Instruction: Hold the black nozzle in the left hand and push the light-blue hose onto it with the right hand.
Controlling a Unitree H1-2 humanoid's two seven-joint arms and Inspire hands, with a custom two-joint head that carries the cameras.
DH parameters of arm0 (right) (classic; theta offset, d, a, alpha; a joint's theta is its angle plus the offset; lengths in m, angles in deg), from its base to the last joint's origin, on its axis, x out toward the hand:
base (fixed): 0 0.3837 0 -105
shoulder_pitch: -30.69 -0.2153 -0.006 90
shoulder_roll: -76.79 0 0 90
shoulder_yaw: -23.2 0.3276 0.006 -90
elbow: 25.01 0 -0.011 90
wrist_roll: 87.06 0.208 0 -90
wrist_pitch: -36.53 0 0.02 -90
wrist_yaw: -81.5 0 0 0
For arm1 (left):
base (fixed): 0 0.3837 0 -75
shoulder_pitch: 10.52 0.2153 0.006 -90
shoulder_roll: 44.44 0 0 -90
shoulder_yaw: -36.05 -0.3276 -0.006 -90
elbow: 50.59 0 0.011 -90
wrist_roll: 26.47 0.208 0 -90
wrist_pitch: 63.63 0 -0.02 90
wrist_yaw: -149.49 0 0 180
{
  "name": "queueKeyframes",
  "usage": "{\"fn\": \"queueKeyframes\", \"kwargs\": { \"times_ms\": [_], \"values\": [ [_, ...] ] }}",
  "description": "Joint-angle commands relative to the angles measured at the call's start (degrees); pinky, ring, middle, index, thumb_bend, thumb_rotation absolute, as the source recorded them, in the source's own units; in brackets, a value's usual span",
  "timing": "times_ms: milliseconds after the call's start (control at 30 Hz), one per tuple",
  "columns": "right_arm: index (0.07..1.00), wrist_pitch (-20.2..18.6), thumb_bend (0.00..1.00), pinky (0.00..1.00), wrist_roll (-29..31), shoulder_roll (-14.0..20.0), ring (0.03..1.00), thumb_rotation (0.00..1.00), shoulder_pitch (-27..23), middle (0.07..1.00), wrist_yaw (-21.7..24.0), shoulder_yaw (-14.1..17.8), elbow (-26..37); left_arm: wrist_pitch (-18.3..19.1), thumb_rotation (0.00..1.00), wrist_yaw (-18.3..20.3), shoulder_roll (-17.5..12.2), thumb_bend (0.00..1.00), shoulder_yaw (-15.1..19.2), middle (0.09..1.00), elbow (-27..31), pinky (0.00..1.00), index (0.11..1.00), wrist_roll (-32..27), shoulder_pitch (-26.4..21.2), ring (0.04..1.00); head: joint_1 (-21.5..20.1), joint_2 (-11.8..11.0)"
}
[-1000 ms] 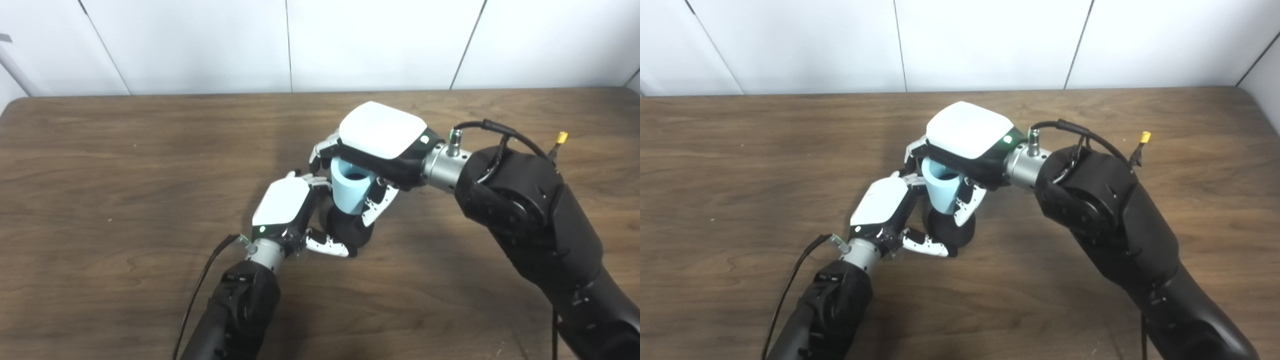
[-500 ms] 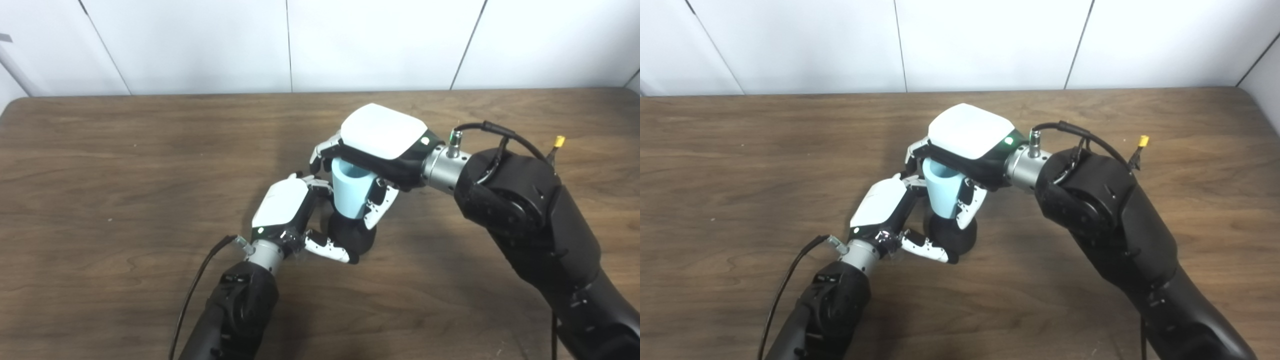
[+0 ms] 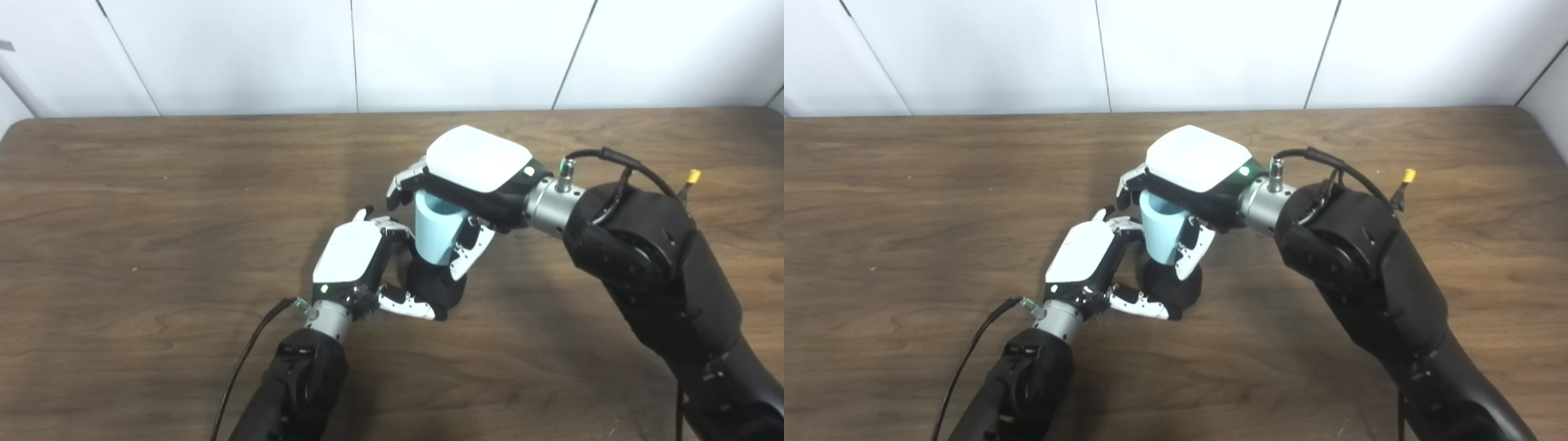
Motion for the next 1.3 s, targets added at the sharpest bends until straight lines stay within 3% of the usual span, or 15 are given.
{"fn": "queueKeyframes", "kwargs": {
  "times_ms": [0, 433, 767, 967, 1267],
  "values": [
    [0.692, 0.05, 0.98, 0.61, 0.60, 1.36, 0.714, 0.27, -1.06, 0.689, 0.58, 1.19, 2.29, -1.73, 0.05, -1.81, 0.60, 0.52, -0.30, 0.710, 1.13, 1.00, 0.481, 0.58, -0.97, 0.841, 0.00, 0.01],
    [0.690, 0.40, 1.00, 0.56, 0.51, 3.08, 0.698, 0.30, -2.30, 0.680, 3.12, 2.54, 5.70, -1.24, 0.05, -2.35, 0.45, 0.52, -0.56, 0.701, 0.90, 1.00, 0.481, 1.95, -1.00, 0.833, 0.15, -0.10],
    [0.679, -1.35, 1.00, 0.60, 2.92, 2.99, 0.685, 0.26, -2.85, 0.677, 3.81, 6.37, 7.70, -1.07, 0.05, -2.36, 0.30, 0.52, -0.69, 0.700, 0.81, 1.00, 0.480, 2.83, -1.08, 0.825, 0.18, -0.18],
    [0.690, -2.01, 1.00, 0.64, 4.37, 3.10, 0.702, 0.28, -3.79, 0.682, 3.95, 7.72, 7.83, -0.54, 0.05, -1.78, 0.26, 0.52, -0.84, 0.702, 0.99, 1.00, 0.480, 3.49, -1.07, 0.822, 0.23, -0.23],
    [0.738, -4.80, 1.00, 0.62, 8.05, 2.97, 0.726, 0.32, -5.53, 0.726, 2.34, 11.34, 9.84, -0.31, 0.05, -1.32, 0.06, 0.52, -0.85, 0.703, 0.99, 1.00, 0.480, 3.55, -1.09, 0.820, -0.04, -0.64]
  ]
}}
